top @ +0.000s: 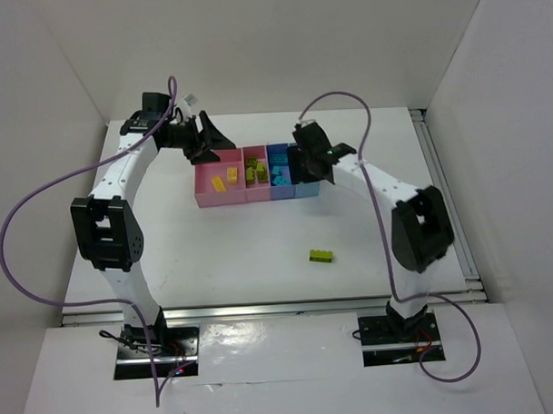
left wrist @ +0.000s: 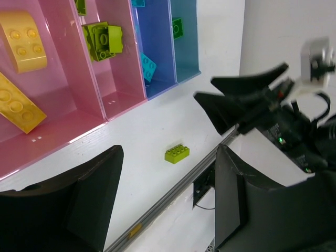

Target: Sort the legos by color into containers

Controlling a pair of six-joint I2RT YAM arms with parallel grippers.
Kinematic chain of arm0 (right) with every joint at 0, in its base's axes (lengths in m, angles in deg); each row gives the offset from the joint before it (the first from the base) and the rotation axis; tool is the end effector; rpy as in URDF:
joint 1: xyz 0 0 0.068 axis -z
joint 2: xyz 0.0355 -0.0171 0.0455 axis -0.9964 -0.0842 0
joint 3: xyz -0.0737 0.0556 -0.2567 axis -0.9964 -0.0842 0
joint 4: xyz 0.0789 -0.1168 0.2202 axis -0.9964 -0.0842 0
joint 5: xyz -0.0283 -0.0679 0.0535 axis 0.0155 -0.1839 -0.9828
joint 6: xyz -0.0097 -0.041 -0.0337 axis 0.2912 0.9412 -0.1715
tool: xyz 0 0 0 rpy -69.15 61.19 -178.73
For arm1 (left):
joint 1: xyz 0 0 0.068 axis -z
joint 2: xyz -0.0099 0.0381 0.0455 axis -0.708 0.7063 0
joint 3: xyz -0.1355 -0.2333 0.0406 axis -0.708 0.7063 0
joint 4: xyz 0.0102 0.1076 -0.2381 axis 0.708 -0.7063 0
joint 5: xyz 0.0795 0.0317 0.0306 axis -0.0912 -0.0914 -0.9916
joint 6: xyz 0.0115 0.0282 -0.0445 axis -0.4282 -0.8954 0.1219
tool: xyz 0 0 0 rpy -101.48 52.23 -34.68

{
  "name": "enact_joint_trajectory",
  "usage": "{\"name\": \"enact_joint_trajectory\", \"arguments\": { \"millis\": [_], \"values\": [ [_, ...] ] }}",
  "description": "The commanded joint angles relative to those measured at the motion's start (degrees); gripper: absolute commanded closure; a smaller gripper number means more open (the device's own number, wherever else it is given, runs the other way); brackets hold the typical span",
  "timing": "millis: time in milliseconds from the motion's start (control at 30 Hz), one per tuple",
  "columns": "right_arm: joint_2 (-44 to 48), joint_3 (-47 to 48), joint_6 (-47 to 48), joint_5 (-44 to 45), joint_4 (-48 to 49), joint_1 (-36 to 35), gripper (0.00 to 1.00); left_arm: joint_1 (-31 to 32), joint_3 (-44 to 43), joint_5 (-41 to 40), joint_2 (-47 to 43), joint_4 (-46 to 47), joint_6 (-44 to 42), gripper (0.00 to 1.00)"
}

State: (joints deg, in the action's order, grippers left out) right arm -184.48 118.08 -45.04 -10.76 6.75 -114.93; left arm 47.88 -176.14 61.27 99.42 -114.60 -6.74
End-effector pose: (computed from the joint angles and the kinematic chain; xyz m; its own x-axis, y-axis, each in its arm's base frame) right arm 0.3714 0.2047 0.2577 -0.7272 -0.1446 -0.6711 -0.2114 0.9772 0.0185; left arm 0.4226 -0.0446 0.3192 -0.8715 -0.3613 -0.3317 0.0397 0.6221 -0.7819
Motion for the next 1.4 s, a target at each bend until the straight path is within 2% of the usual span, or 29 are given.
{"name": "enact_joint_trajectory", "arguments": {
  "millis": [0,33,67,167,233,300,433,700,800,933,1067,1133,1200,1233,1267,1333,1367],
  "values": [
    [13.0,-12.3,-4.0,2.0,0.7,-0.4,0.34,0.0,-0.2,0.1,-3.5,0.0,-1.6,0.28],
    [15.3,-15.4,-5.5,2.0,-0.1,-0.4,0.31,0.0,0.3,0.1,-3.5,0.0,-1.6,0.28],
    [19.6,-18.1,-6.9,0.4,-0.9,-0.4,0.19,0.0,0.3,0.1,-3.5,0.0,-1.6,0.28],
    [25.2,-28.4,-11.8,-5.3,-2.4,-0.4,0.08,0.5,0.3,0.6,-3.0,0.0,-1.6,0.28],
    [26.5,-33.9,-13.0,-9.1,-2.4,-0.4,0.04,1.1,0.9,0.6,-3.0,0.0,-1.6,0.29],
    [26.5,-36.4,-13.0,-13.9,-1.8,-0.4,0.04,1.1,0.9,0.6,-3.0,0.0,-1.6,0.29],
    [23.4,-37.0,-8.6,-15.4,-1.2,-2.1,0.01,2.1,0.9,0.6,-3.0,0.0,-1.6,0.29],
    [17.0,-37.6,-4.9,-26.9,1.4,-5.3,0.00,3.3,0.9,0.1,-3.5,0.0,-1.0,0.29],
    [16.5,-37.6,-4.4,-26.9,-0.9,-6.9,0.00,3.3,0.9,0.1,-4.0,0.0,-1.0,0.29],
    [15.4,-35.7,-5.4,-19.1,-5.9,-9.8,0.00,3.3,0.9,0.1,-4.0,0.0,-1.0,0.29],
    [14.6,-35.0,-8.8,-11.3,-8.7,-12.7,0.07,3.9,0.9,0.1,-3.5,0.6,-0.5,0.29],
    [14.6,-34.5,-10.9,-8.3,-8.7,-13.2,0.21,3.9,0.9,0.1,-3.5,0.6,-0.5,0.29],
    [14.1,-33.7,-11.7,-7.7,-8.7,-13.2,0.41,3.9,0.9,0.1,-3.0,0.6,-0.5,0.29],
    [14.1,-32.5,-12.3,-7.0,-8.7,-13.7,0.63,4.4,0.9,0.1,-3.0,0.6,-0.5,0.29],
    [13.6,-31.4,-12.3,-5.5,-8.7,-13.7,0.73,4.4,0.9,0.1,-3.0,0.6,-0.5,0.29],
    [13.6,-26.4,-12.3,-3.5,-11.2,-13.7,0.83,4.4,0.9,-0.8,-3.5,0.6,-0.5,0.29],
    [12.4,-24.0,-12.3,0.4,-12.6,-13.7,0.86,4.4,0.9,-0.8,-3.5,0.6,-0.5,0.29]
  ]
}}
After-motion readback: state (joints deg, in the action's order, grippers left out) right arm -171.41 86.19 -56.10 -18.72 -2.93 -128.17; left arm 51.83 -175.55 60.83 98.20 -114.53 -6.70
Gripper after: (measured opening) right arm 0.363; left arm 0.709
